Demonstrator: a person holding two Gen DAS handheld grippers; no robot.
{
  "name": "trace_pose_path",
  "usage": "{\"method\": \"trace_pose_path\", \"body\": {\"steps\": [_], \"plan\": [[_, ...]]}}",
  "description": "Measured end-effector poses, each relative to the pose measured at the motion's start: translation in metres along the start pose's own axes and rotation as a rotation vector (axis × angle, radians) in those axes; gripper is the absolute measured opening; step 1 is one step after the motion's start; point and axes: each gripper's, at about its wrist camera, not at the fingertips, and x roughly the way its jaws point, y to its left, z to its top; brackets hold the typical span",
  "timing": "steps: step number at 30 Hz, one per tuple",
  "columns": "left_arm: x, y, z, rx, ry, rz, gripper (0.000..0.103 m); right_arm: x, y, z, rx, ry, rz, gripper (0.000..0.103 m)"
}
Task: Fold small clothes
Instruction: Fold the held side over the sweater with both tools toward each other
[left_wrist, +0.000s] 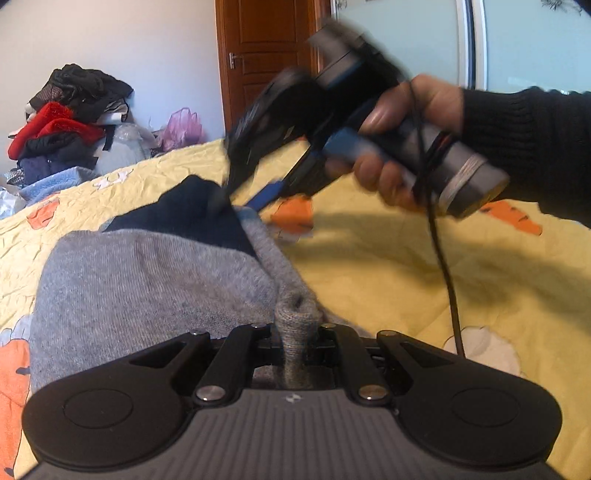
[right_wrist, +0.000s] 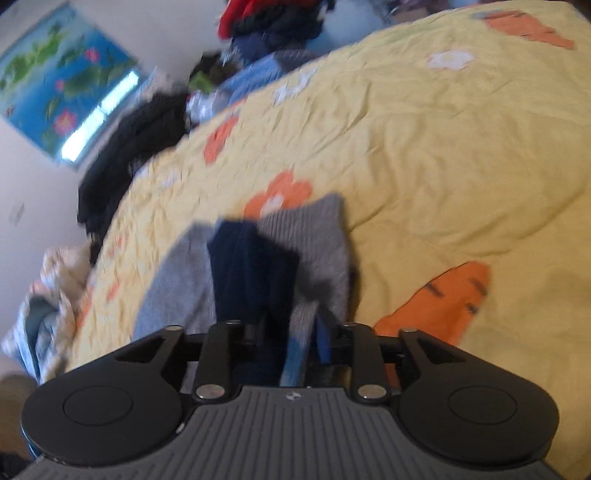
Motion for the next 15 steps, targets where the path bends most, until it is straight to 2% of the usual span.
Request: {"method": "trace_pose_path", "body": {"steps": [2,3,5,10,11,12,14,15], "plan": [[0.003,-0.002,0.003,0.001,0.008,0.004,0.006,-0.015,-0.006,0.005,0.044,-0.103,0.039,0.056],[0.003,-0.003,0.003,0.005,0.009,0.008,0.006,-0.018,-0.007,0.009,0.056,-0.126,0.056,0.056],[0.004,-0.009,0.001,0.015,0.007,0.014,0.006,-0.014,-0.001,0.015,0.035,-0.114,0.068,0.056],[0.010,-0.009,0.001,0.053,0.003,0.031,0.006,0.014,0.025,0.015,-0.096,-0.035,0.017,0.056],[0.009,-0.010,0.001,0.055,0.005,0.032,0.006,0.020,0.028,0.015,-0.111,-0.028,0.009,0.044],[0.009,-0.010,0.002,0.054,0.006,0.030,0.006,0.023,0.032,0.015,-0.137,-0.033,-0.005,0.017],[0.005,-0.014,0.003,0.053,0.006,0.023,0.006,0.022,0.041,0.017,-0.192,-0.049,-0.045,0.018],[0.006,-0.015,0.005,0.050,0.004,0.022,0.006,0.018,0.045,0.018,-0.209,-0.072,-0.038,0.018]]}}
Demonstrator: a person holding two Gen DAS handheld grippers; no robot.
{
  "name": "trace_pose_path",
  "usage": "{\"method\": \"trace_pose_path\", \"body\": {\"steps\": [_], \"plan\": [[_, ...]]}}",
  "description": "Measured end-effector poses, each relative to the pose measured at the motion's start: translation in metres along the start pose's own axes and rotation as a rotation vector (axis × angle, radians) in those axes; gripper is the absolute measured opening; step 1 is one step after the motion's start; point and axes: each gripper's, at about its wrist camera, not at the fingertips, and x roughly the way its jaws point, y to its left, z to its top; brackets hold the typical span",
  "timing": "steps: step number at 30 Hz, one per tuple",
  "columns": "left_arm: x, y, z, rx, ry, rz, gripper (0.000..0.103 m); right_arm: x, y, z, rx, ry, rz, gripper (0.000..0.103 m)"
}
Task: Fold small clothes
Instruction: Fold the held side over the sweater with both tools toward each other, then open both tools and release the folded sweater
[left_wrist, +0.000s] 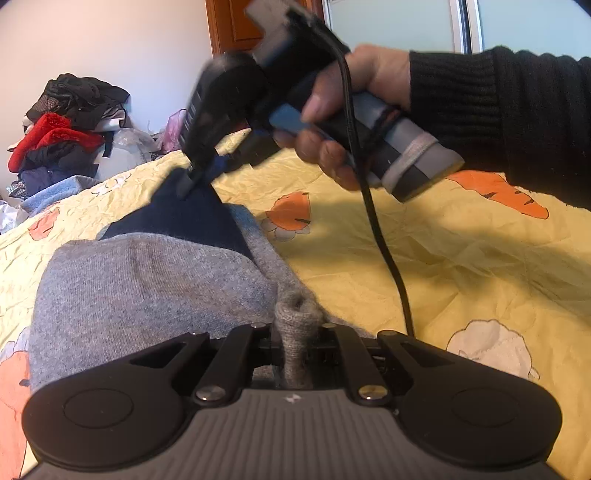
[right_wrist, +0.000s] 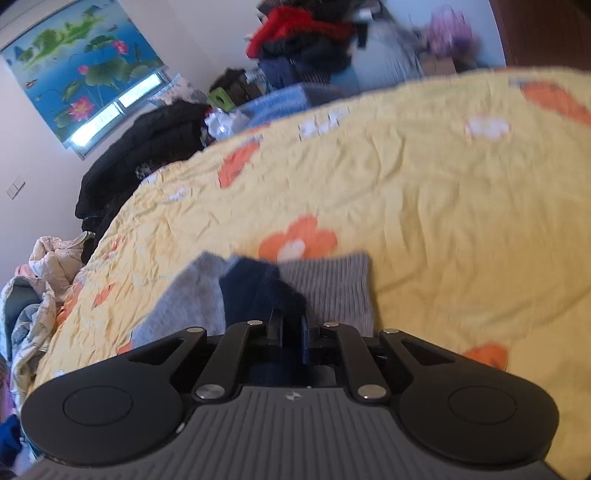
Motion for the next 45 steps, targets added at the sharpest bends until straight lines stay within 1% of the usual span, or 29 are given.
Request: {"method": "trace_pose_path", "body": {"steps": [1,2,4,5,6,7,8,9,10,12,13,15,17,18,19,21,22,24,26,29,31,33,36,37,38,39,41,43,45], "plan": [[0.002,-0.001,0.002,-0.005,-0.002,-0.001,0.006,-0.006,0.000,0.003,-0.002,-0.018,0.012,0.018],[0.004,-0.002,0.004,-0.008,-0.001,0.001,0.006,-0.006,-0.003,0.005,-0.001,-0.023,0.000,0.018],[0.011,-0.005,0.003,-0.003,-0.001,0.006,0.006,0.005,-0.016,0.004,0.030,0.015,-0.051,0.018],[0.013,-0.007,0.003,0.009,-0.012,0.010,0.006,0.013,-0.024,-0.001,0.053,0.041,-0.057,0.019],[0.013,-0.004,0.003,0.012,-0.016,0.007,0.006,0.018,-0.029,-0.007,0.077,0.056,-0.057,0.025],[0.007,-0.002,0.003,-0.009,-0.028,-0.009,0.007,0.019,-0.032,-0.012,0.104,0.047,-0.051,0.027],[0.000,0.004,0.003,-0.034,-0.044,-0.028,0.009,0.015,-0.033,-0.016,0.133,0.022,-0.050,0.038],[-0.009,0.011,0.002,-0.052,-0.058,-0.049,0.009,0.008,-0.034,-0.018,0.165,-0.001,-0.036,0.055],[-0.021,0.019,0.002,-0.064,-0.069,-0.073,0.009,-0.002,-0.034,-0.019,0.197,-0.035,-0.018,0.060],[-0.055,0.041,0.000,-0.090,-0.112,-0.130,0.010,-0.027,-0.028,-0.026,0.229,-0.115,0.000,0.060],[-0.073,0.051,-0.003,-0.099,-0.140,-0.137,0.011,-0.039,-0.022,-0.031,0.218,-0.128,0.017,0.060],[-0.104,0.069,-0.010,-0.099,-0.194,-0.089,0.025,-0.061,-0.008,-0.046,0.176,-0.125,0.041,0.062],[-0.123,0.083,-0.023,-0.067,-0.226,0.017,0.063,-0.076,0.003,-0.064,0.160,-0.105,0.055,0.064],[-0.127,0.085,-0.030,-0.029,-0.224,0.078,0.067,-0.081,0.007,-0.074,0.156,-0.088,0.063,0.064],[-0.128,0.087,-0.036,0.011,-0.207,0.116,0.067,-0.085,0.009,-0.083,0.158,-0.070,0.065,0.064],[-0.125,0.089,-0.047,0.066,-0.161,0.154,0.067,-0.090,0.012,-0.101,0.171,-0.042,0.048,0.064],[-0.121,0.089,-0.052,0.078,-0.134,0.156,0.067,-0.092,0.013,-0.109,0.177,-0.036,0.044,0.064],[-0.110,0.091,-0.060,0.065,-0.075,0.139,0.067,-0.092,0.015,-0.118,0.182,-0.023,0.051,0.064],[-0.100,0.096,-0.066,0.047,-0.033,0.126,0.067,-0.088,0.018,-0.123,0.174,-0.010,0.032,0.064],[-0.088,0.098,-0.076,0.044,0.022,0.156,0.067,-0.084,0.028,-0.121,0.132,-0.017,0.020,0.064],[-0.086,0.102,-0.079,0.029,0.032,0.164,0.068,-0.085,0.038,-0.116,0.074,-0.030,0.020,0.064],[-0.086,0.103,-0.081,0.023,0.028,0.176,0.068,-0.079,0.046,-0.112,0.026,-0.020,0.012,0.064],[-0.084,0.103,-0.076,0.001,0.008,0.170,0.067,-0.062,0.045,-0.108,0.013,0.025,-0.008,0.063],[-0.086,0.103,-0.073,-0.011,-0.005,0.156,0.066,-0.057,0.043,-0.108,0.021,0.039,-0.026,0.059],[-0.086,0.103,-0.071,-0.019,-0.019,0.145,0.060,-0.054,0.043,-0.108,0.023,0.044,-0.027,0.034],[-0.083,0.104,-0.069,-0.022,-0.013,0.136,0.054,-0.052,0.043,-0.108,0.021,0.057,-0.011,0.019],[-0.074,0.107,-0.067,-0.049,0.016,0.127,0.022,-0.058,0.045,-0.108,0.009,0.037,-0.025,0.019],[-0.066,0.107,-0.069,-0.059,0.028,0.142,0.014,-0.066,0.036,-0.104,0.025,0.016,-0.048,0.018],[-0.061,0.102,-0.069,-0.034,0.025,0.150,0.013,-0.063,0.021,-0.107,0.060,0.036,-0.084,0.018]]}}
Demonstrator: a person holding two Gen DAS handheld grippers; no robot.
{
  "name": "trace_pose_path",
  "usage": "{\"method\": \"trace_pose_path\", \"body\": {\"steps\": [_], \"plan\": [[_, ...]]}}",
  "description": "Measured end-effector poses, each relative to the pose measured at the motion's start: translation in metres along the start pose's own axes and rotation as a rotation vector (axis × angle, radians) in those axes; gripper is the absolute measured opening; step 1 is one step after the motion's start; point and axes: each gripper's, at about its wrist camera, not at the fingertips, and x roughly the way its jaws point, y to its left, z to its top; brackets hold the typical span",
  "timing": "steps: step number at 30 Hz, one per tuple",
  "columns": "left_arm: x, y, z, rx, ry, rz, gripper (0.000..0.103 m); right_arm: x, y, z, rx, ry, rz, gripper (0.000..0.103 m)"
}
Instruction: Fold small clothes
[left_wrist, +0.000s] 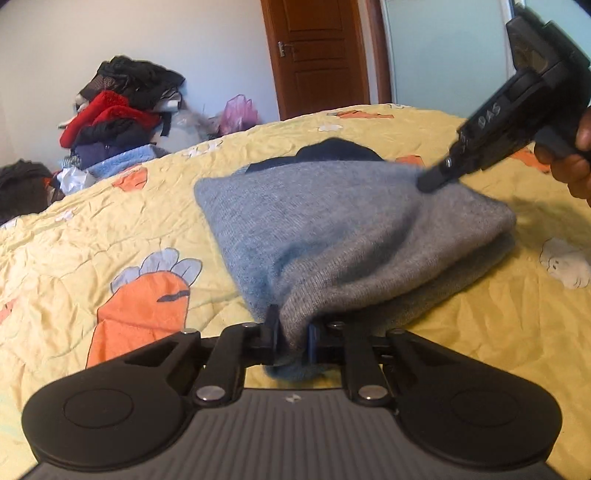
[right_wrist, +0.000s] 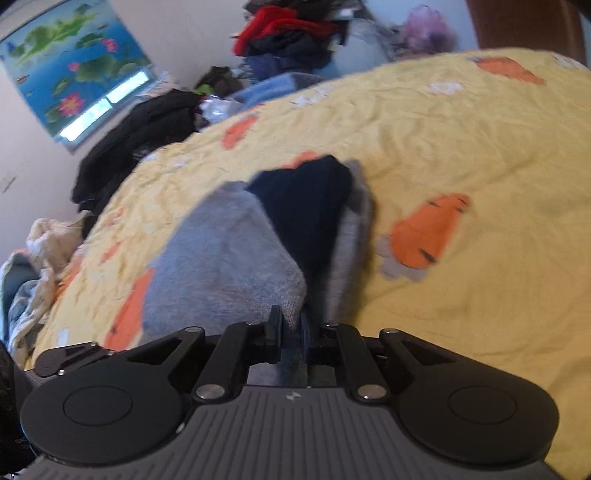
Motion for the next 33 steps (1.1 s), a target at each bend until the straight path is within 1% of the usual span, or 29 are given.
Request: {"method": "trace_pose_path", "body": {"steps": [1,2,4,5,6,7,8,9,10,11,12,13,14,15,16,17,18,20,22,24,25,26,27,28,29,31,33], "plan": [[0.000,-0.003,0.000,0.016,-0.002,0.004,0.013,0.006,-0.004,-0.004,0.007,0.021,-0.002,0.018],[0.001,-0.003,0.000,0.026,0.000,0.007,0.014,0.008,-0.004,-0.008,0.004,0.022,0.000,0.018],[-0.005,0.003,0.002,0.014,0.002,-0.026,0.016,0.007,-0.004,-0.008,0.023,0.002,0.017,0.026],[-0.013,0.010,0.004,-0.004,0.000,-0.064,0.016,0.004,-0.005,-0.007,0.051,-0.005,0.036,0.036],[-0.020,0.018,0.006,-0.020,0.002,-0.110,0.017,0.000,-0.007,-0.004,0.081,-0.013,0.060,0.058],[-0.029,0.027,0.008,-0.043,0.004,-0.159,0.020,-0.005,-0.009,-0.002,0.108,-0.033,0.082,0.070],[-0.035,0.038,0.011,-0.074,0.004,-0.203,0.025,-0.012,-0.011,0.001,0.126,-0.068,0.096,0.088],[-0.041,0.050,0.014,-0.115,0.003,-0.242,0.028,-0.017,-0.013,0.006,0.141,-0.114,0.103,0.094],[-0.043,0.063,0.018,-0.165,0.002,-0.274,0.038,-0.021,-0.016,0.012,0.148,-0.154,0.109,0.094],[-0.042,0.076,0.023,-0.220,0.004,-0.308,0.053,-0.022,-0.019,0.019,0.155,-0.177,0.108,0.094],[-0.039,0.090,0.028,-0.287,0.000,-0.333,0.061,-0.019,-0.023,0.027,0.169,-0.186,0.097,0.094],[-0.034,0.103,0.031,-0.367,-0.007,-0.351,0.075,-0.013,-0.028,0.034,0.180,-0.189,0.090,0.094],[-0.024,0.117,0.035,-0.462,-0.008,-0.374,0.083,-0.006,-0.032,0.041,0.190,-0.186,0.088,0.094],[-0.009,0.130,0.036,-0.563,-0.001,-0.392,0.083,0.005,-0.036,0.047,0.205,-0.172,0.086,0.094],[0.007,0.139,0.036,-0.651,0.011,-0.383,0.083,0.017,-0.039,0.052,0.217,-0.149,0.084,0.094],[0.023,0.146,0.036,-0.727,0.029,-0.358,0.083,0.028,-0.042,0.055,0.227,-0.131,0.078,0.094],[0.040,0.151,0.036,-0.786,0.053,-0.346,0.083,0.040,-0.042,0.058,0.230,-0.116,0.078,0.094],[0.069,0.158,0.037,-0.878,0.094,-0.372,0.082,0.059,-0.042,0.062,0.222,-0.077,0.087,0.093],[0.089,0.156,0.044,-0.903,0.111,-0.399,0.082,0.071,-0.040,0.064,0.214,-0.056,0.106,0.092],[0.102,0.146,0.053,-0.871,0.122,-0.453,0.082,0.077,-0.037,0.065,0.203,-0.061,0.132,0.092],[0.107,0.139,0.057,-0.850,0.134,-0.465,0.082,0.078,-0.036,0.064,0.204,-0.055,0.154,0.089],[0.113,0.131,0.058,-0.825,0.150,-0.443,0.067,0.081,-0.036,0.063,0.210,-0.050,0.167,0.077],[0.118,0.125,0.060,-0.796,0.173,-0.408,0.052,0.082,-0.036,0.062,0.216,-0.042,0.171,0.043],[0.120,0.121,0.061,-0.773,0.172,-0.379,0.042,0.086,-0.036,0.060,0.219,-0.015,0.165,0.032],[0.119,0.121,0.061,-0.775,0.165,-0.374,0.038,0.088,-0.037,0.057,0.233,-0.011,0.172,0.032],[0.115,0.124,0.062,-0.768,0.158,-0.368,0.033,0.082,-0.030,0.054,0.213,-0.035,0.170,0.031],[0.107,0.126,0.064,-0.741,0.148,-0.356,0.030,0.075,-0.019,0.056,0.201,-0.052,0.172,0.030]]}}
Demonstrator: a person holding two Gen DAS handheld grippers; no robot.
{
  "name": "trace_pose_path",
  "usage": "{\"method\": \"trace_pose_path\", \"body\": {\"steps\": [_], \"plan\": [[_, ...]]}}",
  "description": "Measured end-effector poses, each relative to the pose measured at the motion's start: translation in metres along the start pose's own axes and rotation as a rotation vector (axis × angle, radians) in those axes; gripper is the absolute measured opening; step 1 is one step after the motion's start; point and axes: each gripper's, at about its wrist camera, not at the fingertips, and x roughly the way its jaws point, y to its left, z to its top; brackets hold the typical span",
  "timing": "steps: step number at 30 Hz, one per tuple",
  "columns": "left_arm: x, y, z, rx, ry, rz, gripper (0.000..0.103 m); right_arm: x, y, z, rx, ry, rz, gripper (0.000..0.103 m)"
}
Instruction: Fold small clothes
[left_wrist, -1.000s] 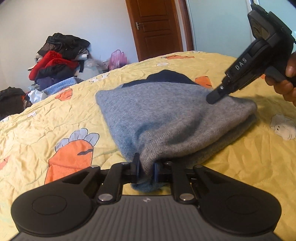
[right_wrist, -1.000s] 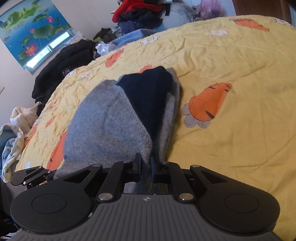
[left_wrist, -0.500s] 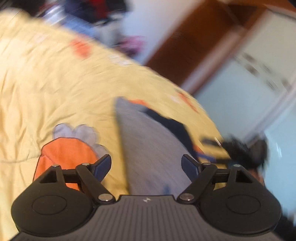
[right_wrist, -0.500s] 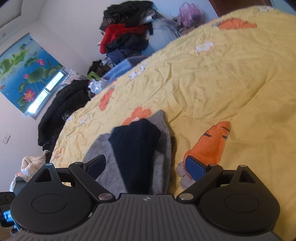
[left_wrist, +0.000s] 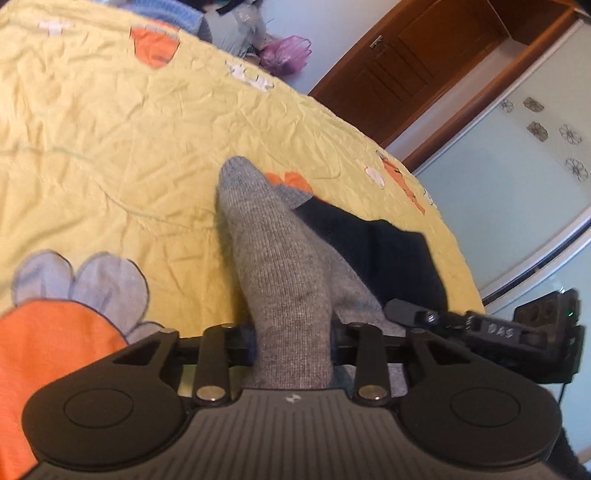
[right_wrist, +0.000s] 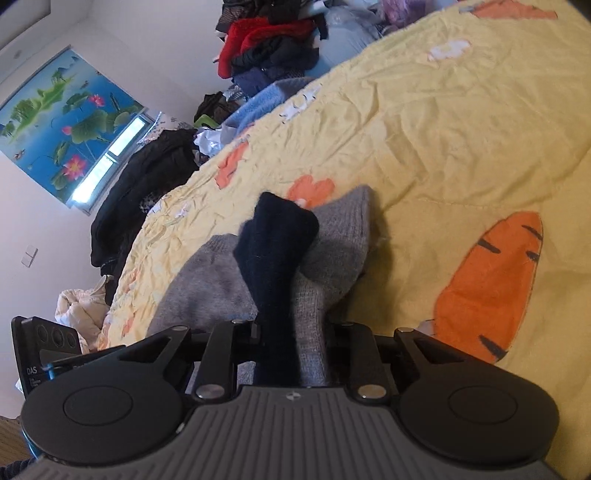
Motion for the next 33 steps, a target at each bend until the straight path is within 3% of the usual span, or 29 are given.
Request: {"method": "trace_pose_path", "body": {"steps": [5,10,12,13,14,15,18,19,24,26,27,28,29,33], "plan": [[-0.035,0.003,0.013,0.068,-0.033,0.045,0.029,0.005,0.041,0.006,-0.031,-0.004,0.088,0.030],[-0.048,0.044,0.052,0.027,-0.011,0.122,0.030,0.052,0.065,0.014,-0.006,0.035,0.120,0.030],[-0.038,0.061,0.054,0.011,0.023,0.165,0.035,0.076,0.065,0.015,-0.004,0.047,0.091,0.041],[-0.036,0.067,0.052,-0.005,0.035,0.167,0.042,0.085,0.063,0.013,-0.005,0.045,0.039,0.048],[-0.041,0.068,0.048,-0.011,0.018,0.153,0.043,0.088,0.060,0.012,0.016,0.037,-0.009,0.061],[-0.052,0.067,0.043,-0.007,-0.017,0.137,0.044,0.087,0.056,0.009,0.049,0.031,-0.022,0.063],[-0.085,0.064,0.018,0.042,-0.091,0.129,0.069,0.055,0.055,-0.006,0.056,-0.002,0.028,0.076],[-0.093,0.065,0.007,0.047,-0.101,0.123,0.074,0.042,0.057,-0.013,0.037,-0.006,0.026,0.076],[-0.106,0.072,-0.034,0.006,-0.018,0.051,0.074,0.010,0.062,-0.057,0.014,0.088,0.039,0.076],[-0.102,0.070,-0.045,-0.003,0.003,0.044,0.072,0.014,0.070,-0.073,-0.007,0.129,0.041,0.076],[-0.101,0.066,-0.048,0.009,-0.011,0.056,0.070,0.017,0.077,-0.079,-0.045,0.141,0.029,0.070],[-0.098,0.062,-0.047,0.017,0.002,0.062,0.042,0.020,0.082,-0.084,-0.087,0.149,0.014,0.061],[-0.093,0.060,-0.045,0.009,0.037,0.071,0.021,0.025,0.084,-0.085,-0.099,0.166,0.009,0.026],[-0.099,0.046,-0.041,0.048,0.045,0.077,0.017,0.015,0.093,-0.073,-0.164,0.163,0.019,0.023]]}}
